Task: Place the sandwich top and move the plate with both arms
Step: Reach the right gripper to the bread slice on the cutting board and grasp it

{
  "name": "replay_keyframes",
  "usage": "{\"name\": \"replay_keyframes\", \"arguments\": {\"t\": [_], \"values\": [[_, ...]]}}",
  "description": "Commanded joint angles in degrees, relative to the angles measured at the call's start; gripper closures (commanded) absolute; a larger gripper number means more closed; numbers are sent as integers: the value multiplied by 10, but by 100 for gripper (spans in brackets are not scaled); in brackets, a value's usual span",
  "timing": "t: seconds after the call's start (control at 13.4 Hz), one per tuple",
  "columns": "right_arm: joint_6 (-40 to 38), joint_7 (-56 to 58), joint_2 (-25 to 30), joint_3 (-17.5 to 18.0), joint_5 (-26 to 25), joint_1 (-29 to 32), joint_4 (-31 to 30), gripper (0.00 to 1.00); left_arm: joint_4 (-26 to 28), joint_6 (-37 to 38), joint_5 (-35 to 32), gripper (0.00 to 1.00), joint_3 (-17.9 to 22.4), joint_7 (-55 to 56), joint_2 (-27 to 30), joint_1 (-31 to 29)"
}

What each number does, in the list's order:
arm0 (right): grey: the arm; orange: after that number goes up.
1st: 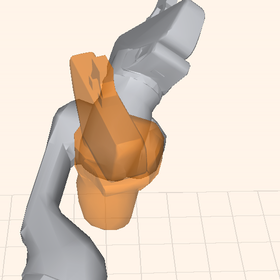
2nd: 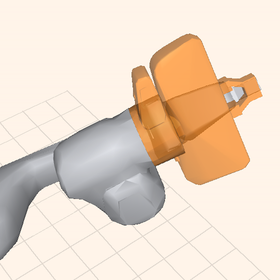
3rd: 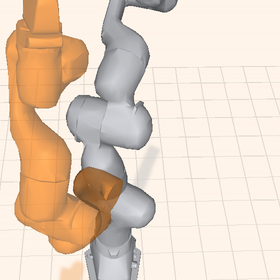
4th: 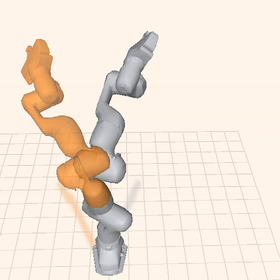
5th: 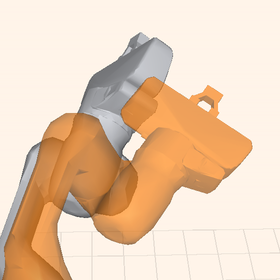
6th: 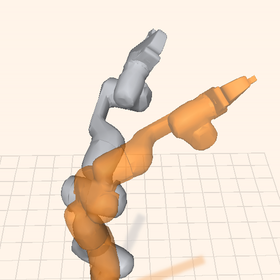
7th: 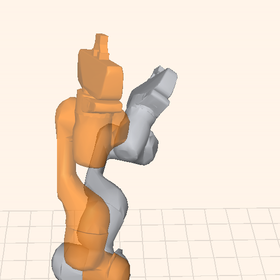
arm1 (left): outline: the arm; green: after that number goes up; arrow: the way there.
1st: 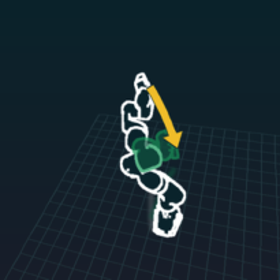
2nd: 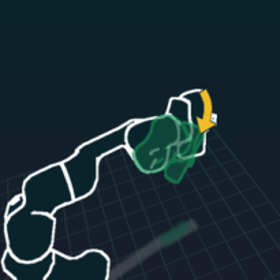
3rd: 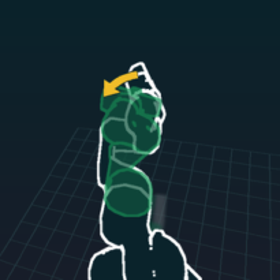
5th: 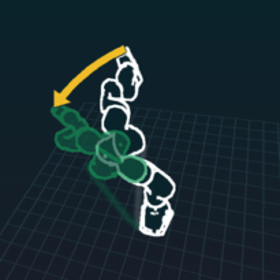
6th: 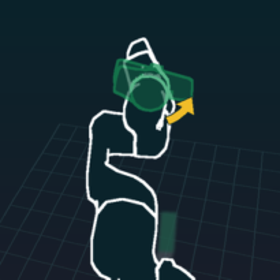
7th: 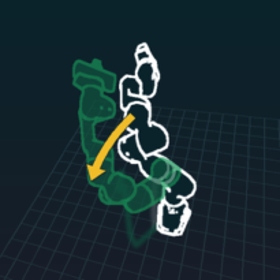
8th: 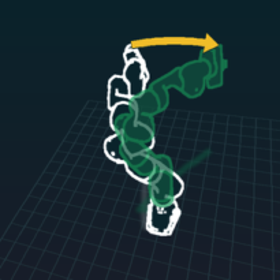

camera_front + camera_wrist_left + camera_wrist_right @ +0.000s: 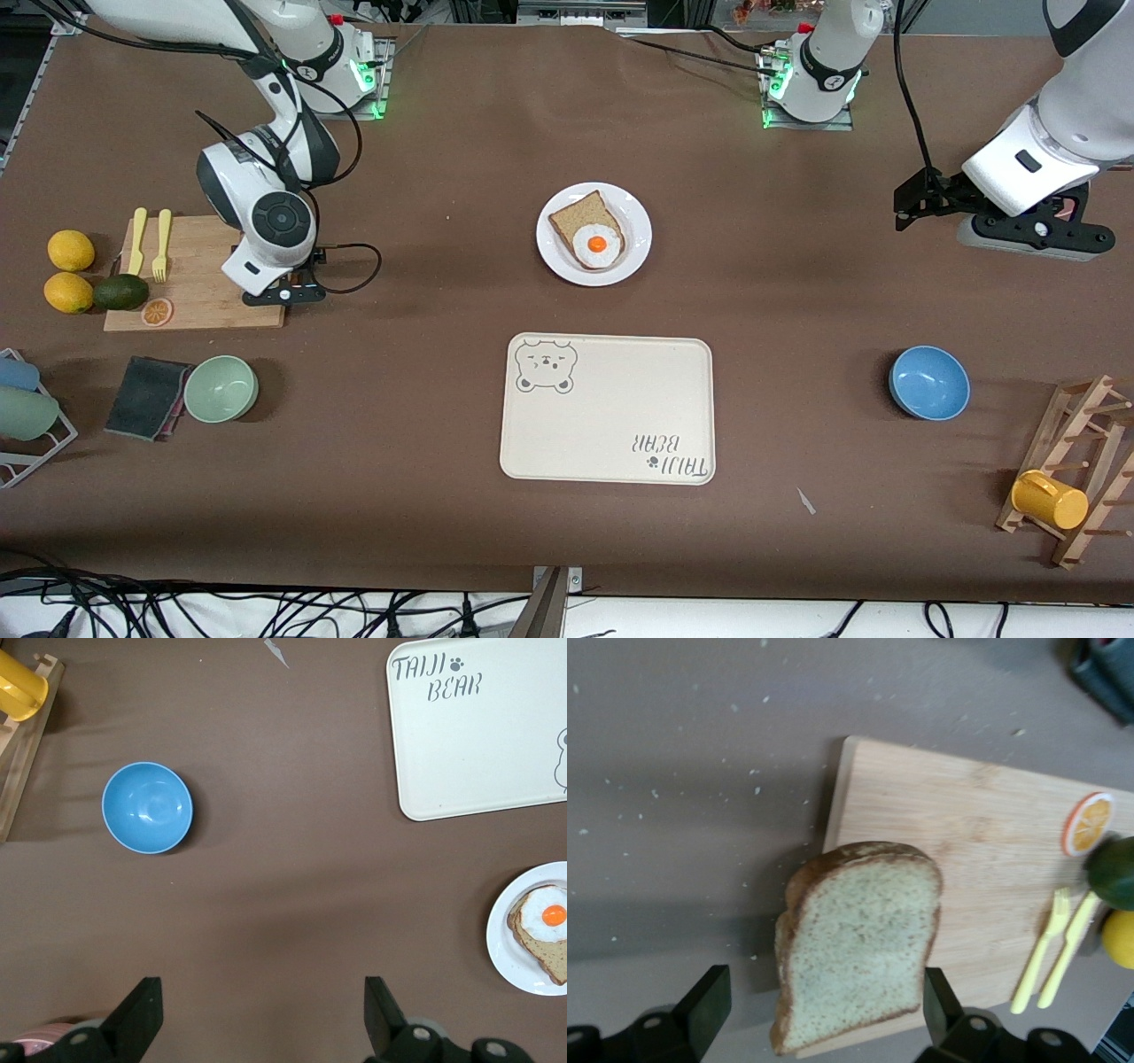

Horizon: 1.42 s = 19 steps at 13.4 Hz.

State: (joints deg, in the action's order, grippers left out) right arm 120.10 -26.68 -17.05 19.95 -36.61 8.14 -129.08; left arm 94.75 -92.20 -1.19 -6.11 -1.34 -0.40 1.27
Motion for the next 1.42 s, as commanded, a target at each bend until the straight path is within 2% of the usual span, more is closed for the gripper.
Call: {"name": "replay_keyframes", "arguments": {"t": [0.0, 0.15, 0.3, 0.45, 0.67, 0.97, 1.12, 1.19, 1.34], "values": [[7, -12, -24, 1, -31, 4, 1, 8, -13, 12, 15, 0, -4, -6, -3, -6], [14, -13, -32, -17, -35, 4, 1, 13, -13, 12, 15, 0, -4, -6, -3, -6], [23, -14, -45, -20, -34, 4, 0, 17, -13, 12, 15, 0, -4, -6, -3, -6], [30, -53, -61, -20, -35, 3, 1, 18, -13, 12, 15, 0, -4, -6, -3, -6], [24, -52, -61, -20, -36, 3, 1, 20, -13, 12, 15, 0, -4, -7, -3, -6], [17, -51, -59, -20, -48, 3, 0, 32, -13, 12, 16, 0, -4, -9, -3, -6], [5, -52, -57, -21, -48, 3, 0, 44, -13, 12, 15, 0, -3, -9, -3, -6], [0, -52, -56, -21, -48, 3, 1, 54, -13, 12, 15, 0, -3, -9, -2, -6], [-1, -54, -51, -20, -45, 3, 6, 65, -13, 12, 15, 0, -3, -8, -2, -6]]}}
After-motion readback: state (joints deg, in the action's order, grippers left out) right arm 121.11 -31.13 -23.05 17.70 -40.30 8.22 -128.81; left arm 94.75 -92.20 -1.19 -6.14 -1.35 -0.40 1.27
